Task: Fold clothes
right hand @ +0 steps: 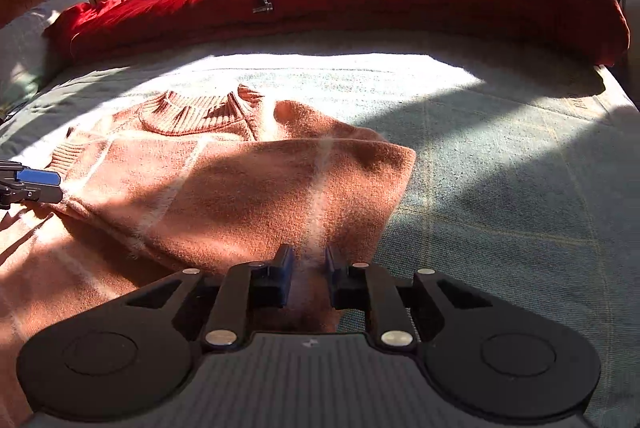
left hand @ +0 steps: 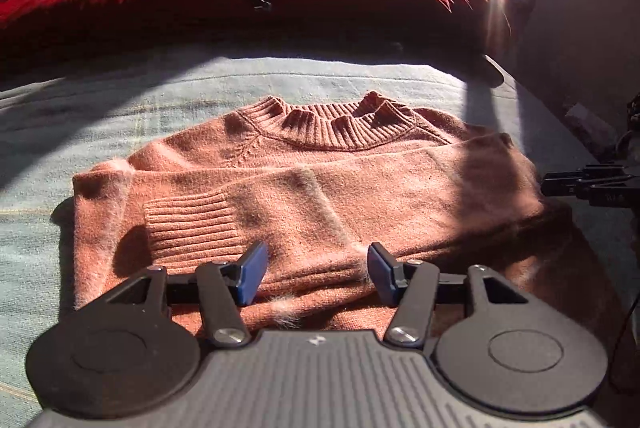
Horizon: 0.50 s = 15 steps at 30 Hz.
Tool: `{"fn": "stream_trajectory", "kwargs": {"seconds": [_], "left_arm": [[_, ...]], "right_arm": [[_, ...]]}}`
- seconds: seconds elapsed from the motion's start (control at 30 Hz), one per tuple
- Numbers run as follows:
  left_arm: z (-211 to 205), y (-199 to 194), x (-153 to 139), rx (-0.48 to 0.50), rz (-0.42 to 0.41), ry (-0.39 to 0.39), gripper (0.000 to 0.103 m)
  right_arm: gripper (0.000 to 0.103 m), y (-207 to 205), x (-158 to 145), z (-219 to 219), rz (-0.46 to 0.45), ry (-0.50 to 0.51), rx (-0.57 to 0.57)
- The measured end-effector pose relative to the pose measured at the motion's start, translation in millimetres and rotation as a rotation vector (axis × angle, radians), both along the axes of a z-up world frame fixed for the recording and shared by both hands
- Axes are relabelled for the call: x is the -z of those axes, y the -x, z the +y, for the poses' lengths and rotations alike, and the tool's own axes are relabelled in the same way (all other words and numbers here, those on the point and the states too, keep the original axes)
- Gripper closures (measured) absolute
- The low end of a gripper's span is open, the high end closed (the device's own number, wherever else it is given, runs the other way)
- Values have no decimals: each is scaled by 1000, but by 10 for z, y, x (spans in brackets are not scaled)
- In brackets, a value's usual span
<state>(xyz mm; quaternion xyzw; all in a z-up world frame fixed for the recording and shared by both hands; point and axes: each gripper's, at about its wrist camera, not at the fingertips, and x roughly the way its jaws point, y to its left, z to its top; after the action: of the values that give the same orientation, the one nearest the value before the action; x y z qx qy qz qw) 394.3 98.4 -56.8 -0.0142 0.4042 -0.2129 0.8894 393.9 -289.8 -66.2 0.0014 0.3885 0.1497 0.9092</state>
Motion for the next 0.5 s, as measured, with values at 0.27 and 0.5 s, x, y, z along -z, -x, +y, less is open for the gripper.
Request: {"fn": "stream_trajectory", "kwargs": {"seconds": [0.27, 0.5], "left_arm": [[-15, -55, 81, -12, 33, -6, 46], [39, -395, 146, -48, 32, 57, 46]], "right_arm": [[68, -57, 170, 217, 28, 50, -27], [66, -41, 183, 198, 25, 35, -7]]}}
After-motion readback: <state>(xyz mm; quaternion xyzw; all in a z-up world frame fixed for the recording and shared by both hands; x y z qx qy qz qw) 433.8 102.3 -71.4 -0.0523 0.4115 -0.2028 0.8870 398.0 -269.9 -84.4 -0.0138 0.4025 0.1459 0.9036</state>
